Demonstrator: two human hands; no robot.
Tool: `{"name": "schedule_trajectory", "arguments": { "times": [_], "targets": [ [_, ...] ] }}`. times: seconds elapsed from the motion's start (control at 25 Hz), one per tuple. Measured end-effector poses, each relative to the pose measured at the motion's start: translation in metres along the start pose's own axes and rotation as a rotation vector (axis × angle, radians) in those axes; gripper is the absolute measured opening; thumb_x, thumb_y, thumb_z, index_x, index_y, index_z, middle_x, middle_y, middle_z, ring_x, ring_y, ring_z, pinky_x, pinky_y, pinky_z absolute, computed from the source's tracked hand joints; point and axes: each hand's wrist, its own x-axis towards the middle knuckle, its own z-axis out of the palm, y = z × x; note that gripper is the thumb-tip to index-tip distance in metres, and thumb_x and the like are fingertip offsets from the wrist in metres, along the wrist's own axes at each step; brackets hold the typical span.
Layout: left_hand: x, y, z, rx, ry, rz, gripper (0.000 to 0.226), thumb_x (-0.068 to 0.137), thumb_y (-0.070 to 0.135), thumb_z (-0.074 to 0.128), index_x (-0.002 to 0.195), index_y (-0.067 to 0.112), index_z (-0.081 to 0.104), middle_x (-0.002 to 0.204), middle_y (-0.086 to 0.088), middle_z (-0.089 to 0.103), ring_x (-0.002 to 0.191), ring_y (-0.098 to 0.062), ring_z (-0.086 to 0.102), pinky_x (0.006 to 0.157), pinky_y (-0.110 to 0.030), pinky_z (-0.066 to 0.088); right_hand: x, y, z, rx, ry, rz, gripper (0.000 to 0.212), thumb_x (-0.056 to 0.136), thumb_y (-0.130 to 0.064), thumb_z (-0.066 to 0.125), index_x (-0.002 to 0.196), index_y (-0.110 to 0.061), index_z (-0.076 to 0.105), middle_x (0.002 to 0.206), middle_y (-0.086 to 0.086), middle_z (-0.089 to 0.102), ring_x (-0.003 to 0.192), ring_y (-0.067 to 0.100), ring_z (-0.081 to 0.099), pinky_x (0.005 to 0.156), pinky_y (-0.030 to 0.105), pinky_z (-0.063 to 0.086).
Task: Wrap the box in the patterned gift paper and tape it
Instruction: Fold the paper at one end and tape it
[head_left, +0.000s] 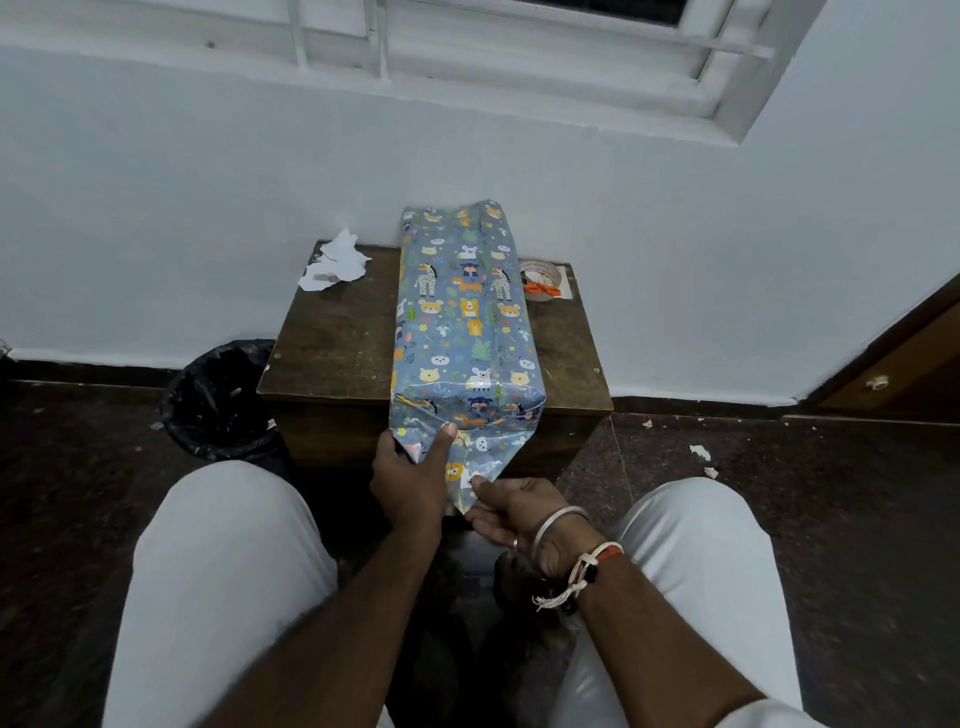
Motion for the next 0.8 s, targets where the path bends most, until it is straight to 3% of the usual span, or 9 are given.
{"name": "schedule_trajectory", "arguments": {
  "times": [0.32,0.52,0.72,0.8],
  "targets": [
    [-0.019,0.004,0.005,0.113,0.038,0.005,0.055,0.087,0.047,0.077,0.127,0.015,0.057,0.117,0.000,0.070,0.108,-0.027,0.068,0.083,-0.029,0.045,0.012,0.015,0.008,-0.035,0.072,-0.100,0.030,0.091,-0.015,0.077,0.068,-0.003,0.062,0.050,0.007,0.064,0.039,0.009,0.058,0.044,0.018,0.051],
    [-0.022,0.002,0.011,0.135,0.075,0.021,0.057,0.089,0.048,0.074,0.130,0.013,0.054,0.122,-0.007,0.070,0.111,-0.033,0.067,0.083,-0.030,0.044,0.016,0.018,0.008,-0.051,0.074,-0.127,0.032,0.091,-0.015,0.077,0.067,-0.002,0.063,0.050,0.005,0.064,0.037,0.008,0.054,0.041,0.018,0.047],
    [-0.022,0.005,0.013,0.064,0.063,-0.005,0.056,0.089,0.043,0.076,0.132,0.013,0.057,0.126,-0.005,0.068,0.116,-0.029,0.065,0.087,-0.026,0.042,0.016,0.001,0.002,0.065,0.100,-0.149,0.033,0.091,-0.025,0.079,0.069,-0.011,0.058,0.051,0.004,0.058,0.047,0.019,0.056,0.051,0.028,0.050],
    [-0.019,0.004,0.012,0.055,0.058,-0.044,0.055,0.088,0.045,0.077,0.129,0.011,0.062,0.126,-0.005,0.069,0.118,-0.026,0.064,0.089,-0.027,0.044,0.017,-0.003,0.006,0.126,0.083,-0.205,0.019,0.090,-0.019,0.079,0.083,-0.005,0.067,0.064,0.011,0.070,0.057,0.026,0.063,0.063,0.037,0.053]
  ]
}}
